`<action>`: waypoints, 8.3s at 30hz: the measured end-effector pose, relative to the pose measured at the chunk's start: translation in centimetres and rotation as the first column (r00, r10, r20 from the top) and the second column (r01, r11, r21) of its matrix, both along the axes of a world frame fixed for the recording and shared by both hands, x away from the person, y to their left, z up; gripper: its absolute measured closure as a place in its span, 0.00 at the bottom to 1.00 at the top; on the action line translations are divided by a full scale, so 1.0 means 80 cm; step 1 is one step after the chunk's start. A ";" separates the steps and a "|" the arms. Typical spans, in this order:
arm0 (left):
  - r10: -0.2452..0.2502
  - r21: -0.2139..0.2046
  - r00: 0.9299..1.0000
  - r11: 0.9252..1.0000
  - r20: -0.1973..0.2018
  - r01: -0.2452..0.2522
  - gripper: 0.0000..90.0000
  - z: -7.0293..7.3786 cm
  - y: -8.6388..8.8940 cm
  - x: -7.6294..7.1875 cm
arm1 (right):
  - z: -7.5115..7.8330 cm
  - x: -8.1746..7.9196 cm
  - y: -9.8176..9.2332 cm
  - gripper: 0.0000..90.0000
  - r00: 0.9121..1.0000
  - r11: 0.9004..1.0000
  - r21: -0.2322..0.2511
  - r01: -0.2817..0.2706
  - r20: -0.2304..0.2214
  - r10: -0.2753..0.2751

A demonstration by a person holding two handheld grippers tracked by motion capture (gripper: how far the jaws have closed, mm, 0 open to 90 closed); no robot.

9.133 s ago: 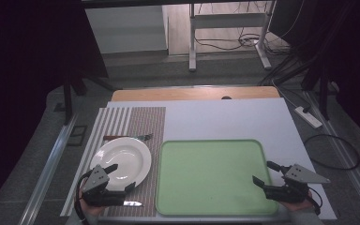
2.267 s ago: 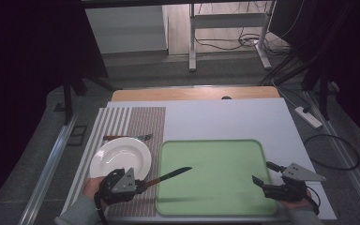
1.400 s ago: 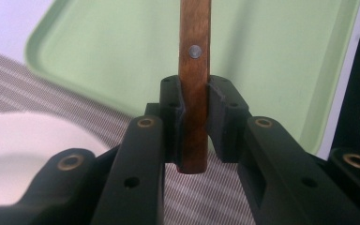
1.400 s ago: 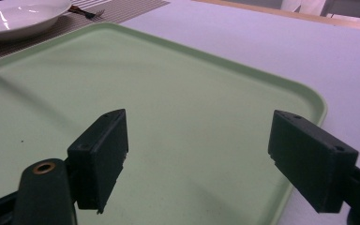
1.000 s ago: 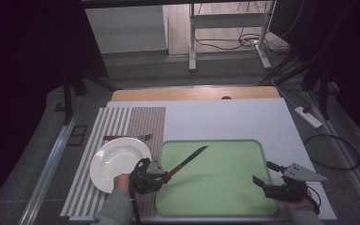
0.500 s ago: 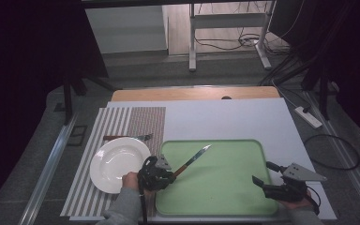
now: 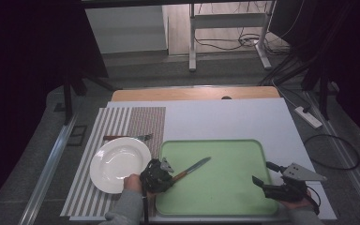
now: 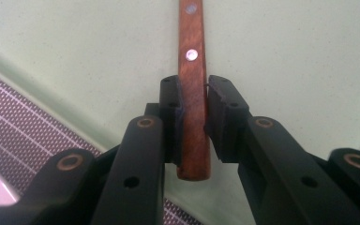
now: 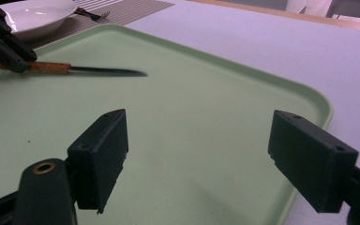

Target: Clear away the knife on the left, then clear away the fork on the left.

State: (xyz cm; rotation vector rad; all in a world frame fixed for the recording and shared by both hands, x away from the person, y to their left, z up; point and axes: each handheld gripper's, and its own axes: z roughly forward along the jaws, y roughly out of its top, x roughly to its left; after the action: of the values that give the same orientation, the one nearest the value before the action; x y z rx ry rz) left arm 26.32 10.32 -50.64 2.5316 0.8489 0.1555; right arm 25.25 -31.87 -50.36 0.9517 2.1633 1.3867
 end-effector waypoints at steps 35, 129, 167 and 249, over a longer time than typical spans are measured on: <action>-0.076 0.009 0.991 0.997 0.114 0.075 0.98 0.000 0.021 0.004 | -0.001 0.001 0.000 0.23 1.000 1.000 -0.014 -0.002 0.003 0.002; 0.057 -0.348 0.975 0.937 0.216 0.022 0.19 0.010 0.059 -0.046 | -0.003 0.007 0.000 0.23 1.000 1.000 -0.019 0.001 -0.002 -0.001; 0.088 -0.330 0.954 0.944 0.286 0.012 0.19 0.031 0.088 -0.036 | -0.001 -0.006 -0.007 0.24 1.000 1.000 -0.014 0.001 0.005 -0.001; -0.150 0.223 0.950 0.971 0.273 0.089 0.28 0.099 0.269 0.095 | -0.006 0.000 -0.002 0.24 1.000 1.000 -0.018 -0.002 -0.016 0.002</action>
State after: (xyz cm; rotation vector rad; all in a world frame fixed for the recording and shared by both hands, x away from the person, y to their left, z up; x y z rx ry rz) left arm 33.90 31.82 -42.75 2.6546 0.5873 0.5870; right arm 25.26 -32.04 -50.83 0.9576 2.1855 1.3624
